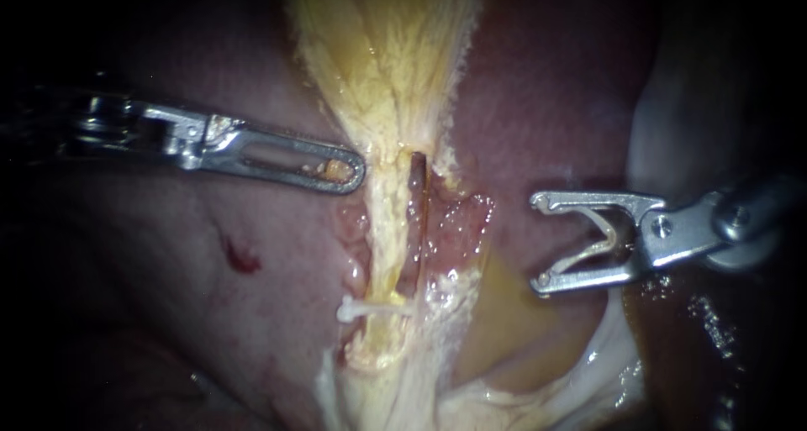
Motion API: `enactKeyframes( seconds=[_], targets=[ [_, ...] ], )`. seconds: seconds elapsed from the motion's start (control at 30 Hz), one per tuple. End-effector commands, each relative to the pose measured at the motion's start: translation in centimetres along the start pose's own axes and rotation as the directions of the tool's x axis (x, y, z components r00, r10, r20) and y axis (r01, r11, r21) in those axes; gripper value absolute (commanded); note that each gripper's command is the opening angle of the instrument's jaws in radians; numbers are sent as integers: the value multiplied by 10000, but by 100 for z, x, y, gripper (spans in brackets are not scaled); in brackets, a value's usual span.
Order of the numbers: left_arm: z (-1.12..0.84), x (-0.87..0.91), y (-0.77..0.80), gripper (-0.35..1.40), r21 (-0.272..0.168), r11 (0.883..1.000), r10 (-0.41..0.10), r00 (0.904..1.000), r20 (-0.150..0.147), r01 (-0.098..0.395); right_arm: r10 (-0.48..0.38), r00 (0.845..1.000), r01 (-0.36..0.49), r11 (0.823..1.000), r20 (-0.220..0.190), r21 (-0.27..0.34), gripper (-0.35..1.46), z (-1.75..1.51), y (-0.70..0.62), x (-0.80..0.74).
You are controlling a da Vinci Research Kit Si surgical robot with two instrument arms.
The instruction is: Clipping second clip left tube
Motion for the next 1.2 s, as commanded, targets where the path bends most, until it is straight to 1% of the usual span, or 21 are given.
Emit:
enactKeyframes(
  seconds=[0.03,0.17,0.27,0.37,0.4,0.47,0.53,0.57,0.63,0.87,1.0,1.1,1.2],
  targets=[
    [0,0,-1,-35,0,10000,59,10000,1,-59,0,10000,0,10000,-15,27,50,0,0,0],
    [-8,-1,-3,-35,30,10000,49,10000,-26,-49,-1,10000,1,10000,-14,25,50,0,0,0],
    [-21,-6,-7,-35,115,9999,15,9999,-102,-14,0,10000,0,10000,-14,22,50,1,0,0],
    [-41,-15,-16,-35,40,10000,-45,10000,-50,45,3,10000,-3,10000,-24,42,50,1,0,0],
    [-50,-19,-20,-35,-33,10000,-71,10000,-35,71,4,10000,-4,10000,-24,41,50,2,1,0],
    [-66,-26,-25,-35,-16,9999,-126,9999,94,126,3,10000,-3,10000,2,54,50,2,1,0],
    [-77,-31,-27,-35,-34,9999,-160,9997,178,161,2,10000,-2,10000,2,53,50,2,0,0],
    [-81,-32,-27,-35,-50,9998,-175,9995,264,176,3,10000,-3,10000,3,53,50,2,0,0],
    [-88,-36,-25,-35,-56,9998,-195,9994,302,197,4,10000,-4,10000,-10,78,50,2,1,0],
    [-90,-36,-24,-35,-62,9998,-205,9992,344,207,4,9999,-1,9997,-136,240,50,12,0,3],
    [-89,-35,-24,-35,-71,9998,-202,9992,351,204,-98,9997,106,9993,-245,352,50,34,-4,4],
    [-89,-35,-25,-35,-75,9998,-200,9992,355,203,0,9994,16,9990,-352,450,50,62,-10,-1],
    [-89,-34,-25,-35,-78,9998,-202,9992,358,205,169,9990,-148,9986,-404,516,50,88,-12,-6]
  ],
)
